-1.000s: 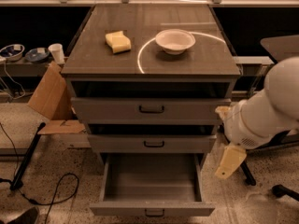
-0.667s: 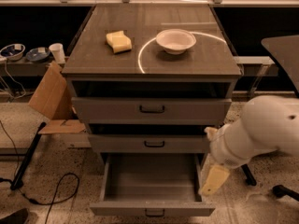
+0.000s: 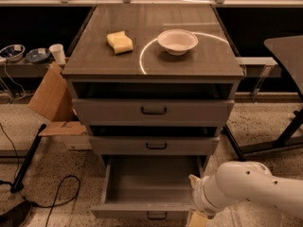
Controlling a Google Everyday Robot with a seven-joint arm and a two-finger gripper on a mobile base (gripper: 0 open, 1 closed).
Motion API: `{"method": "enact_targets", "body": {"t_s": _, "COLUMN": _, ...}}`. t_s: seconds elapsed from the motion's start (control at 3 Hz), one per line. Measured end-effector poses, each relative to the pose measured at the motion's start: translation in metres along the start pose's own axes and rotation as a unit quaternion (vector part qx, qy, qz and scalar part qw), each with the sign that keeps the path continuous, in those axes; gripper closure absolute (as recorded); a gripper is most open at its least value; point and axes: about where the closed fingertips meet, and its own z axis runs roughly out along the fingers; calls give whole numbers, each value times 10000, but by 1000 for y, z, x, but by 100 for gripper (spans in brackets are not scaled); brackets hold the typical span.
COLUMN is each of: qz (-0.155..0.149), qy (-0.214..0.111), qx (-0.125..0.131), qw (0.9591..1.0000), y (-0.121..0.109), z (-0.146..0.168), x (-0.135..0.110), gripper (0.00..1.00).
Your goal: Close bottom drawer
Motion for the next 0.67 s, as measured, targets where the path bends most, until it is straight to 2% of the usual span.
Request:
{"method": "enact_targets", "body": {"t_s": 0.33, "qz": 0, "qy": -1, "qx": 0, "qw": 10000, "y": 0, "z": 0, "x": 0, "gripper": 0}}
{"method": "enact_targets", "body": {"t_s": 0.67, "qz": -101, "qy": -322, "qx": -233, "qw": 9992, "y": 5, "z": 26, "x": 2, "gripper": 0}}
